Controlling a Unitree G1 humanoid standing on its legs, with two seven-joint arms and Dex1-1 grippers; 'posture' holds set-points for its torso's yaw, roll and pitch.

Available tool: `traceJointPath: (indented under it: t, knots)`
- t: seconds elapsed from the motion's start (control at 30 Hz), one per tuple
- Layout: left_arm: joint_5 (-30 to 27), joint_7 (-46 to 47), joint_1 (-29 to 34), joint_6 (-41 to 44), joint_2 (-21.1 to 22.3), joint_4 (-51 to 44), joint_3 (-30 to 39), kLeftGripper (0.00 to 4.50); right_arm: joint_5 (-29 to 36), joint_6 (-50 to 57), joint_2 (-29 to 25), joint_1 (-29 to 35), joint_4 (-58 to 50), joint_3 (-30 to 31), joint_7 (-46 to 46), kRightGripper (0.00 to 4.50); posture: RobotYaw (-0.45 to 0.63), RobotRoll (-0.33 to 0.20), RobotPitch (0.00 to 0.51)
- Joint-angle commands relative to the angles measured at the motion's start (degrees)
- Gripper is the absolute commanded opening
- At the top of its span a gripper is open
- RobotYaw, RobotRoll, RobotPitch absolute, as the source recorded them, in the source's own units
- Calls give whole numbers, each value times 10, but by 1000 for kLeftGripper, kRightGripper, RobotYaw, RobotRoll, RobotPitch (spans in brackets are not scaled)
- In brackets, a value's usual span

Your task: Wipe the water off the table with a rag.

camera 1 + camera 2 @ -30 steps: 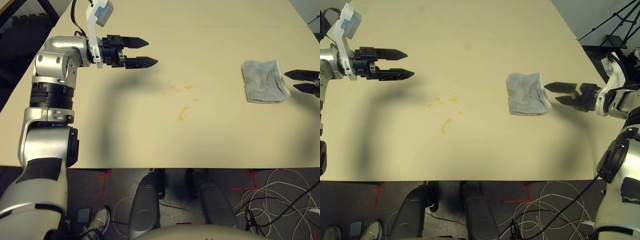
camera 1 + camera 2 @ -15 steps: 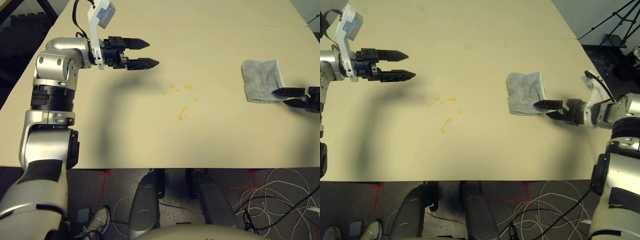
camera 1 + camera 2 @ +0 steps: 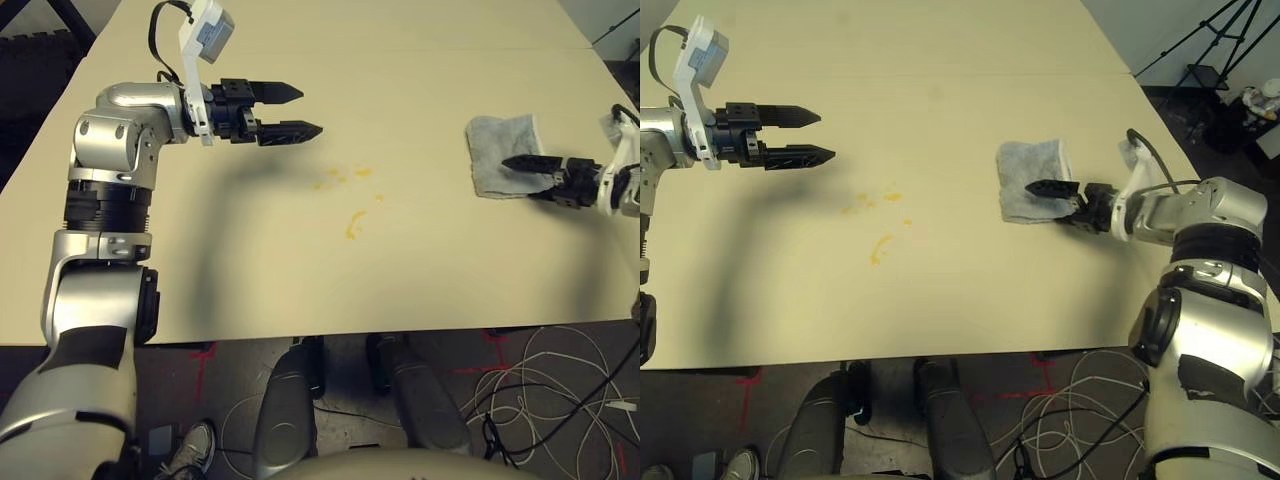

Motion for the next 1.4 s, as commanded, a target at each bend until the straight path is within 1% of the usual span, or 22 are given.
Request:
traceJointPath:
  t: [0.03,0.13,0.4,0.63,0.73,0.9,1.1,1.13,1.23,1.3,1.37,1.4]
  knots:
    - [-3,1,7,4,-2,-12,2,4500,2,-18,30,8,48,-10,-45,4486,-26,0,291]
    - [-3,2,5,4,-5,-8,2,4500,3,-38,42,0,66,-17,-71,4486,-31,0,298]
    - [-4,6,5,5,-12,-7,2,4500,-4,-96,77,-27,90,-14,-122,4486,-32,0,302]
    - [-7,8,8,8,-11,-11,5,4500,6,-145,93,-36,113,-36,-181,4486,-25,0,300]
    - [-8,9,10,10,-11,-14,6,4500,12,-157,94,-36,116,-45,-201,3894,-24,0,297]
    - [-7,10,10,11,-10,-14,6,4500,9,-189,87,-39,109,-45,-215,2134,-28,0,290]
    - [-6,12,9,7,-13,-8,5,4500,4,-242,87,-43,98,-38,-218,246,-37,0,287]
    - [-5,12,9,6,-14,-7,5,4500,4,-248,87,-45,94,-38,-218,65,-38,0,286]
    - [-6,15,12,7,-16,-5,7,4500,-2,-258,90,-49,72,-18,-197,48,-40,0,286]
    - [-7,17,15,6,-15,-6,8,4500,-10,-252,92,-49,43,7,-174,48,-40,0,285]
    - [-8,20,18,9,-15,-9,10,4500,-7,-215,96,-48,-10,33,-149,48,-40,0,286]
    - [-9,21,19,9,-15,-10,11,4500,2,-181,100,-44,-52,45,-138,48,-42,0,286]
